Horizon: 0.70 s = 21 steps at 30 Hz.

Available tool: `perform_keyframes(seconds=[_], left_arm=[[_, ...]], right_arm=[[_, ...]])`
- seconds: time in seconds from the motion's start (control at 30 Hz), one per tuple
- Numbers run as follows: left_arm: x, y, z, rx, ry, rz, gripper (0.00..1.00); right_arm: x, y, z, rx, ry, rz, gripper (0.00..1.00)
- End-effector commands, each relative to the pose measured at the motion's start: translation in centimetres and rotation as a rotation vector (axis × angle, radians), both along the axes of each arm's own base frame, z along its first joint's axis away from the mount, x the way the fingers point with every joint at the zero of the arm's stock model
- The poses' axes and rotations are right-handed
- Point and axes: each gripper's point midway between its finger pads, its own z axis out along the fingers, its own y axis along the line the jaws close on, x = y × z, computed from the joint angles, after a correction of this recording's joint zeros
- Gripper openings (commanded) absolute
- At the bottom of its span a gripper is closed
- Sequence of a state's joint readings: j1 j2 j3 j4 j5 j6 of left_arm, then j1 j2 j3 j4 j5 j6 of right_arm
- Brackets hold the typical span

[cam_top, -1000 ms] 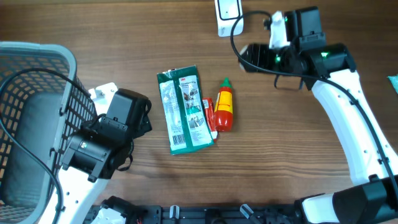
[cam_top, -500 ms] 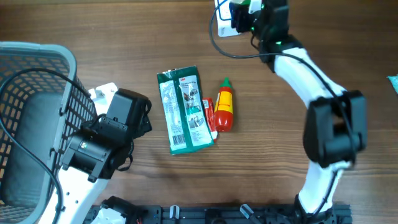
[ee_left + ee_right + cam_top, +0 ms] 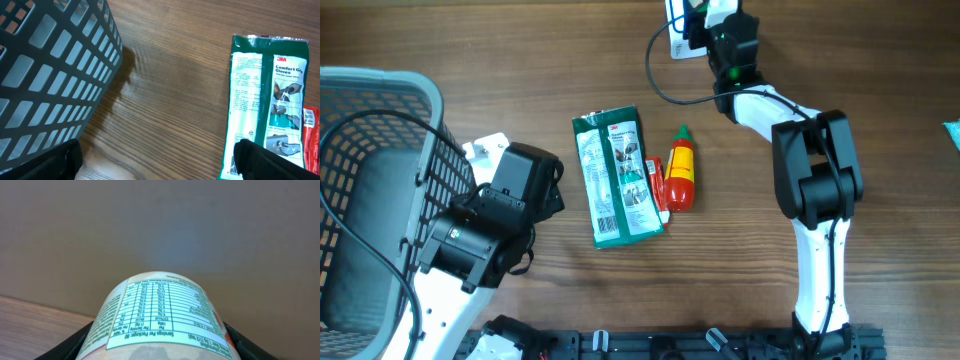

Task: Scan the item barcode
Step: 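Carry the jar to the right edge and set it down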

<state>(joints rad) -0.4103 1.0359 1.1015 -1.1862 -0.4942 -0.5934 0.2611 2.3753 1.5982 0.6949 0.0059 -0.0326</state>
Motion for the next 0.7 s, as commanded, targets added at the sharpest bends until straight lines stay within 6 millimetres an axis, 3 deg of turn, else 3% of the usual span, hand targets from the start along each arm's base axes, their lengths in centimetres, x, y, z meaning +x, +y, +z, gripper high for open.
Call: perform_keyframes(seconds=[0.0,0.1,0.2,0.27,0.33,0.4,0.5,0.6,0.67], left_arm=[[0.0,0.4,0.0,0.004,-0.009,0.025,1.0],[0.0,0.4,0.0,0.004,-0.009,0.025,1.0],[0.0,0.4,0.0,0.004,-0.009,0.025,1.0],[0.0,0.4,0.0,0.004,-0.009,0.025,1.0],[0.0,0.4,0.0,0.004,-0.009,0.025,1.0],[0.0,0.4,0.0,0.004,-0.009,0.025,1.0],[0.0,0.4,0.0,0.004,-0.009,0.025,1.0],[0.0,0.4,0.0,0.004,-0.009,0.025,1.0],[0.0,0.4,0.0,0.004,-0.009,0.025,1.0]], right_arm=[[0.4,1.2,2.4,-0.005,-0.054,-0.021,0.65],[0.0,-0.4,4.3,-0.027,-0.004,-0.086,0.65],[-1.1,-2.9,8.2,-0.041,0.043,-0.117,0.63],[-3.0,-6.9,12.1,-0.046,0.1,-0.173,0.61],[-4.6,-10.5,14.0,-0.031,0.153,-0.229,0.61],[-7.3,-16.2,15.1,-0.036,0.243,-0.321,0.61],[-10.5,-23.1,12.7,-0.037,0.42,-0.44,0.62],[-16.0,-31.8,6.6,0.016,0.706,-0.612,0.61],[-19.0,-35.6,3.1,0.102,0.848,-0.668,0.62]])
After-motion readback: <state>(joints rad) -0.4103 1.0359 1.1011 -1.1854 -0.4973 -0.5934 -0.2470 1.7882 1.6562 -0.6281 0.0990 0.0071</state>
